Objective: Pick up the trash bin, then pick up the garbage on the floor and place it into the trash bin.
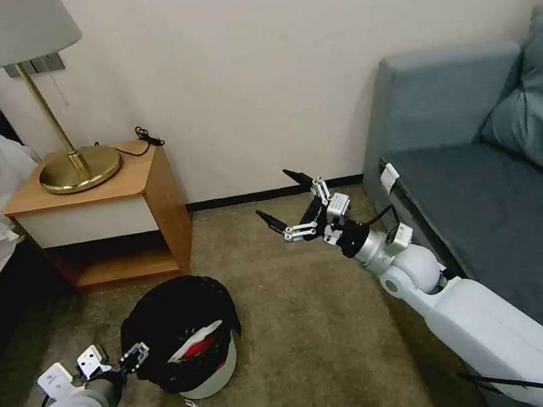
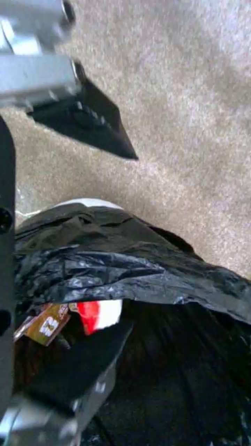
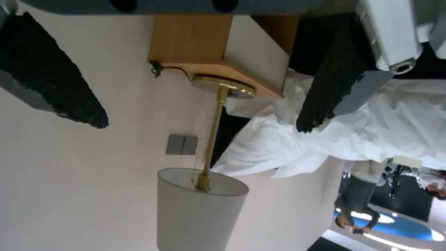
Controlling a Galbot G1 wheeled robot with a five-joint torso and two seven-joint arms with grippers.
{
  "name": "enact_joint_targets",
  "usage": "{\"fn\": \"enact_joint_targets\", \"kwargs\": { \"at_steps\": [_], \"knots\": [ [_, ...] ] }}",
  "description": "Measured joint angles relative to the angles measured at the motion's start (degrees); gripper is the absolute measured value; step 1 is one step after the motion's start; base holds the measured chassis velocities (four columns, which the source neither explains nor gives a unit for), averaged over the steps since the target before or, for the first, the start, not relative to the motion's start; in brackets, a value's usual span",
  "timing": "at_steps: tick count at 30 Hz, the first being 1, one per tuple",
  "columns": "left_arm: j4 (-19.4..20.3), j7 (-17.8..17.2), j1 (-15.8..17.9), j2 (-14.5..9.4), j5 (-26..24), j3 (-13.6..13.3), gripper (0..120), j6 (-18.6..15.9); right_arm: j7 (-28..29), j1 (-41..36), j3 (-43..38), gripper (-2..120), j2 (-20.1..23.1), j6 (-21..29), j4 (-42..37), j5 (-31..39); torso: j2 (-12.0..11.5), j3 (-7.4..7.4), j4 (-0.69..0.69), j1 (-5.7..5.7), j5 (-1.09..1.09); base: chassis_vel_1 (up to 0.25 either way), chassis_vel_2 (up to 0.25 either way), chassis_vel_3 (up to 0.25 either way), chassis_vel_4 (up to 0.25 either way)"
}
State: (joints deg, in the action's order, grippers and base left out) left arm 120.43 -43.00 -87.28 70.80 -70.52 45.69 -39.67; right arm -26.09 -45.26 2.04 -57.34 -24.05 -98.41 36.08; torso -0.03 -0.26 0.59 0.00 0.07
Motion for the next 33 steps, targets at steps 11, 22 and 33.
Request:
{"fn": "enact_joint_targets", "kwargs": {
  "at_steps": [11,22,33],
  "knots": [
    [17.6,18.0,-8.6,-0.5,21.9,3.4,100,7.6,0.9,-2.5,-3.2,100,-0.5,-0.4,-0.9,-0.4,0.0,0.01,-0.02,0.0,-0.02,0.0,0.0,0.0,0.0],
    [8.5,42.1,-4.8,5.1,56.0,2.5,100,45.5,13.6,-10.2,-14.4,100,-5.0,4.0,-6.2,-3.8,0.0,0.01,-0.02,0.0,0.0,0.0,0.0,0.0,0.0],
    [2.2,42.1,0.9,7.9,57.5,0.2,100,51.0,16.5,-26.6,-29.8,100,-5.2,5.5,-9.4,-8.8,0.0,0.01,0.02,0.0,-0.03,0.0,0.0,0.0,0.0]
  ]
}}
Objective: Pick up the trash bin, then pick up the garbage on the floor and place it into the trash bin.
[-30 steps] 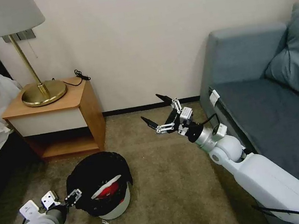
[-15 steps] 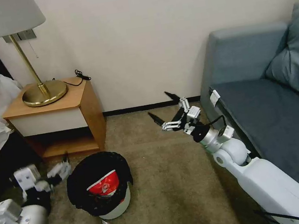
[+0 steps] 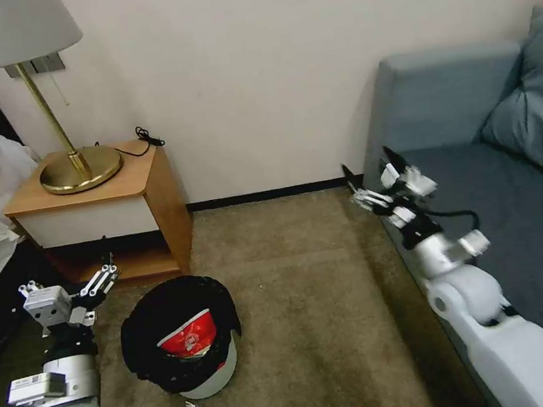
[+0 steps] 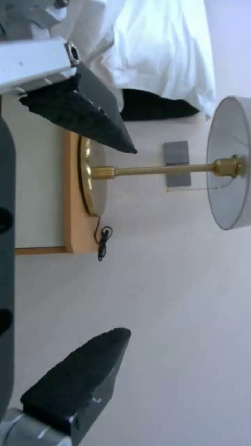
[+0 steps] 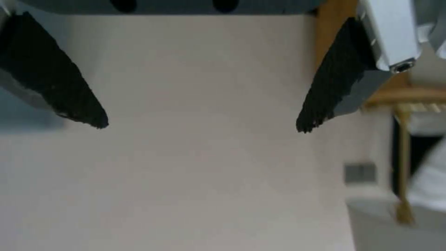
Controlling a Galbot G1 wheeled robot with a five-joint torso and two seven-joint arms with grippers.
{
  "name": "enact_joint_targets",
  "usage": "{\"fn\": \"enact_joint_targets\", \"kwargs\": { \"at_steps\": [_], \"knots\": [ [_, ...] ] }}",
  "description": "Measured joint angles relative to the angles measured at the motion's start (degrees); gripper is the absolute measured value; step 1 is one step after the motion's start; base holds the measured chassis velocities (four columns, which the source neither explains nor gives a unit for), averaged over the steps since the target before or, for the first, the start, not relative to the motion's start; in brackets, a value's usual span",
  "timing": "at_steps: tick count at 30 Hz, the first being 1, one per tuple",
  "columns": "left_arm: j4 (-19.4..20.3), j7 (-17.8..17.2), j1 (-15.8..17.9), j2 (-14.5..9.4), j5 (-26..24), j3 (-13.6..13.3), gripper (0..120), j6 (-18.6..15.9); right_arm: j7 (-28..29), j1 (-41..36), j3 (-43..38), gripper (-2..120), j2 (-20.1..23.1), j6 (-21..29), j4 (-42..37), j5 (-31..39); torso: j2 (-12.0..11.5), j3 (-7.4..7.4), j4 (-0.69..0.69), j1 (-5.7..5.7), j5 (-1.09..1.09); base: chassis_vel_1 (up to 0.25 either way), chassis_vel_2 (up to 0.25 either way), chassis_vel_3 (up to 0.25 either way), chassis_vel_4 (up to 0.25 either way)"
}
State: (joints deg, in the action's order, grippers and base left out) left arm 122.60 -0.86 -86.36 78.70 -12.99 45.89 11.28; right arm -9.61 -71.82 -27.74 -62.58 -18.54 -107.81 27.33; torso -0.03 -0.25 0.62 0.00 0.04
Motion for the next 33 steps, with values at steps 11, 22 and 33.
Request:
{"fn": "enact_joint_targets", "kwargs": {
  "at_steps": [11,22,33],
  "knots": [
    [-2.4,-0.2,1.9,-1.5,-1.8,-1.0,100,-1.7,2.9,-5.7,-5.5,100,0.8,3.1,-0.1,-3.8,0.0,0.0,-0.01,0.0,0.02,0.0,0.0,0.0,0.0],
    [-2.0,-0.8,1.8,-2.2,-3.1,-1.0,100,-2.6,2.8,-5.6,-5.7,100,1.4,3.9,-0.4,-3.7,0.0,0.0,-0.03,0.0,0.02,0.0,0.0,0.0,0.0],
    [-1.9,-0.9,1.7,-2.2,-3.2,-1.0,100,-2.7,2.7,-5.5,-5.5,100,1.4,3.9,-0.4,-3.6,0.0,0.0,-0.02,0.0,0.02,0.0,0.0,0.0,0.0]
  ]
}}
